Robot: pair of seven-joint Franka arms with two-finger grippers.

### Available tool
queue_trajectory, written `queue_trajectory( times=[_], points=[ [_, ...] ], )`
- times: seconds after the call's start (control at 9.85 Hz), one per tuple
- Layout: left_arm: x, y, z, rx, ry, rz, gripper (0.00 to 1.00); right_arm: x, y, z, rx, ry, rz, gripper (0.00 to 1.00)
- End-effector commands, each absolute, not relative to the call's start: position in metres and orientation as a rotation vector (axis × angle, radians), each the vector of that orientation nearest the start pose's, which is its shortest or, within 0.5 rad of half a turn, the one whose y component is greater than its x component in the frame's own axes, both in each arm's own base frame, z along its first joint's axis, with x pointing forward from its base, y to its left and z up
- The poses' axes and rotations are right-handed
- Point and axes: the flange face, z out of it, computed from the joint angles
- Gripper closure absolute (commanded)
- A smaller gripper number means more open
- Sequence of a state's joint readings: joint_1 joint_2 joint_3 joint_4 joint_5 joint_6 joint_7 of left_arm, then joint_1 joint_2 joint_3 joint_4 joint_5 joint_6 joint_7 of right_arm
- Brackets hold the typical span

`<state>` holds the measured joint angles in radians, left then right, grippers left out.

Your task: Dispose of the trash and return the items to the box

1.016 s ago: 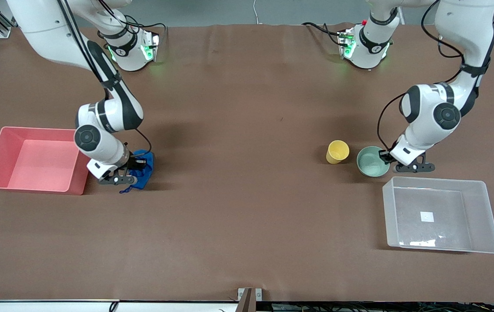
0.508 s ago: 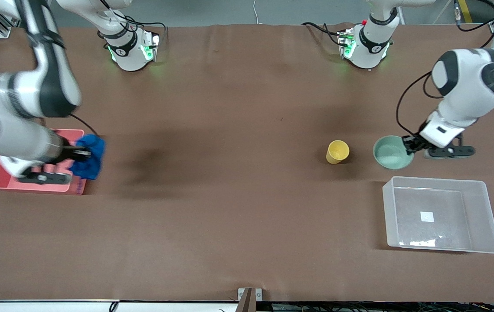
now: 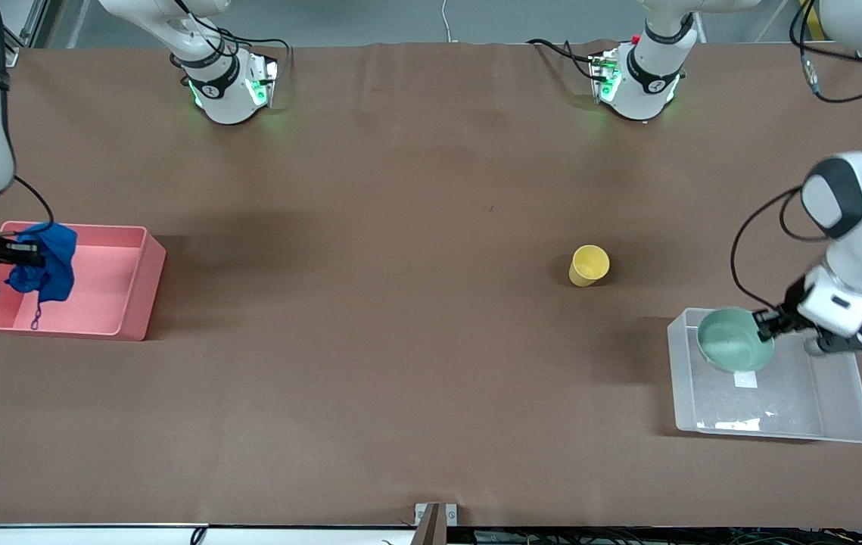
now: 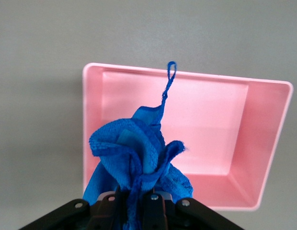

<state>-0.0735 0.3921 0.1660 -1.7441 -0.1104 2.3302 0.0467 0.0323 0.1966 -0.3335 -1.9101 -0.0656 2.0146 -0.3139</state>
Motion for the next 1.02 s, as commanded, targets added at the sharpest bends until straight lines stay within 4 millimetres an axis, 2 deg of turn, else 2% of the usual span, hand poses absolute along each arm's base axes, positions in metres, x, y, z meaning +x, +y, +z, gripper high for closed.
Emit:
queue_trajectory(
  times=[0.0, 0.1, 0.2, 0.3, 0.41, 0.61, 0.71, 0.81, 0.91],
  points=[
    [0.716, 0.066, 0.324, -3.129, -0.11, -0.244, 1.0, 0.542, -0.185, 0.336, -3.256, -0.124, 0.083, 0.95],
    [0.719, 0.079, 0.308, -3.133, -0.11, -0.219, 1.0, 0.535, -0.189, 0.306, -3.272, -0.13, 0.045, 0.93],
    [0.716, 0.094, 0.293, -3.146, -0.077, -0.194, 1.0, 0.522, -0.198, 0.28, -3.281, -0.133, 0.018, 0.66],
    [0.715, 0.099, 0.288, -3.161, -0.018, -0.193, 1.0, 0.514, -0.196, 0.265, -3.283, -0.131, -0.008, 0.2],
    [0.708, 0.101, 0.275, -3.171, 0.002, -0.152, 1.0, 0.513, -0.197, 0.26, -3.288, -0.135, -0.017, 0.0],
    [0.699, 0.101, 0.24, -3.17, 0.034, -0.079, 1.0, 0.514, -0.191, 0.268, -3.274, -0.126, 0.019, 0.0],
    [0.698, 0.101, 0.227, -3.166, 0.042, -0.07, 0.98, 0.517, -0.19, 0.296, -3.26, -0.111, 0.001, 0.0],
    [0.692, 0.101, 0.219, -3.168, 0.048, -0.04, 0.94, 0.522, -0.18, 0.34, -3.238, -0.077, -0.019, 0.0],
    [0.686, 0.104, 0.209, -3.166, 0.061, -0.008, 0.9, 0.537, -0.152, 0.386, -3.216, 0.046, 0.002, 0.0]
  ],
)
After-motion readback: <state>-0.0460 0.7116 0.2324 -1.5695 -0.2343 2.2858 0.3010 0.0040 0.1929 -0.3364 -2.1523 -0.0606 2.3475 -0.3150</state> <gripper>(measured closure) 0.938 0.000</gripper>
